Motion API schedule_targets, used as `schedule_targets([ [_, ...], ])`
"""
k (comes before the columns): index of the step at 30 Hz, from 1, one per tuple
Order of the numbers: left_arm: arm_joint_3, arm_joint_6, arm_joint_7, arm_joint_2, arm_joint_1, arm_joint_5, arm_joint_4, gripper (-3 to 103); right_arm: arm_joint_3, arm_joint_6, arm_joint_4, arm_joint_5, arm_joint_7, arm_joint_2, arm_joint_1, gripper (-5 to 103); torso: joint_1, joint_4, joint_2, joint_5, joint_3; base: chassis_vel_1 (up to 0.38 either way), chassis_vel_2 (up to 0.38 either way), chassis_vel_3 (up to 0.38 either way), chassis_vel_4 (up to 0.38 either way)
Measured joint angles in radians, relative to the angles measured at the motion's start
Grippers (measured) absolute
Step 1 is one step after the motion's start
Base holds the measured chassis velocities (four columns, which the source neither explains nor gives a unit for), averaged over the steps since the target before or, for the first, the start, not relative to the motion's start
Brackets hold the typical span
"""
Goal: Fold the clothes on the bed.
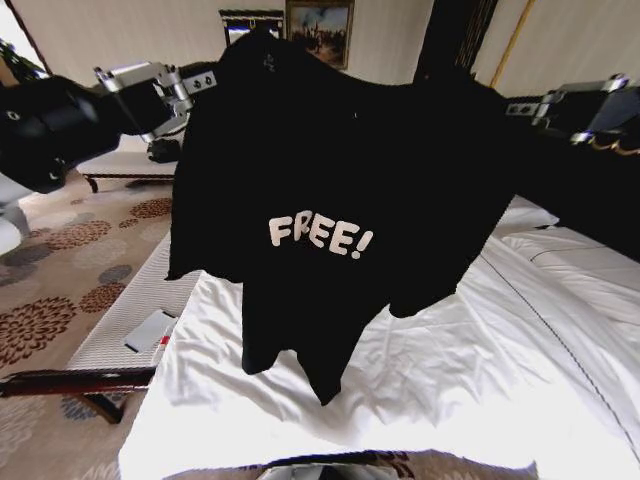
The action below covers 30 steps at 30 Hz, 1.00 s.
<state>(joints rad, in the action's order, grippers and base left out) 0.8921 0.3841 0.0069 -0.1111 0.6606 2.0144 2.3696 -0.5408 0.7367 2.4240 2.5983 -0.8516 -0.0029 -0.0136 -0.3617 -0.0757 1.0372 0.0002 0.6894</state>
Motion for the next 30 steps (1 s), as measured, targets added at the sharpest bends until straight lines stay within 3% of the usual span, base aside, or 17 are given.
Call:
schedule_targets([
  [10,0.140,0.065,0.000,-0.017,0.015,0.074,0.012,1,0.017,-0.001,0.030,0.163,-0.029,-0.132,-0.169,0,0.000,-0.0002,0.000,-0.0003,0.000,0.000,0.000,0.000,0.000],
  [20,0.172,0.126,0.000,-0.026,0.023,0.130,0.039,1,0.021,-0.001,0.049,0.199,-0.046,-0.150,-0.173,0,0.000,0.0002,0.000,0.0000,0.000,0.000,0.000,0.000,0.000],
  [25,0.068,0.128,0.000,-0.037,0.009,0.071,0.019,1,0.039,-0.015,0.076,0.135,-0.049,-0.115,-0.108,0,0.000,0.0000,0.000,0.0001,0.000,0.000,0.000,0.000,0.000],
  [29,-0.129,0.108,0.000,-0.094,0.012,-0.136,0.017,1,0.066,-0.057,0.067,-0.055,-0.040,0.006,0.064,0,0.000,0.0004,0.000,-0.0003,0.000,0.000,0.000,0.000,0.000],
  [30,-0.129,0.108,0.000,-0.094,0.012,-0.136,0.017,1,0.066,-0.057,0.067,-0.055,-0.040,0.006,0.064,0,0.000,0.0004,0.000,-0.0003,0.000,0.000,0.000,0.000,0.000],
])
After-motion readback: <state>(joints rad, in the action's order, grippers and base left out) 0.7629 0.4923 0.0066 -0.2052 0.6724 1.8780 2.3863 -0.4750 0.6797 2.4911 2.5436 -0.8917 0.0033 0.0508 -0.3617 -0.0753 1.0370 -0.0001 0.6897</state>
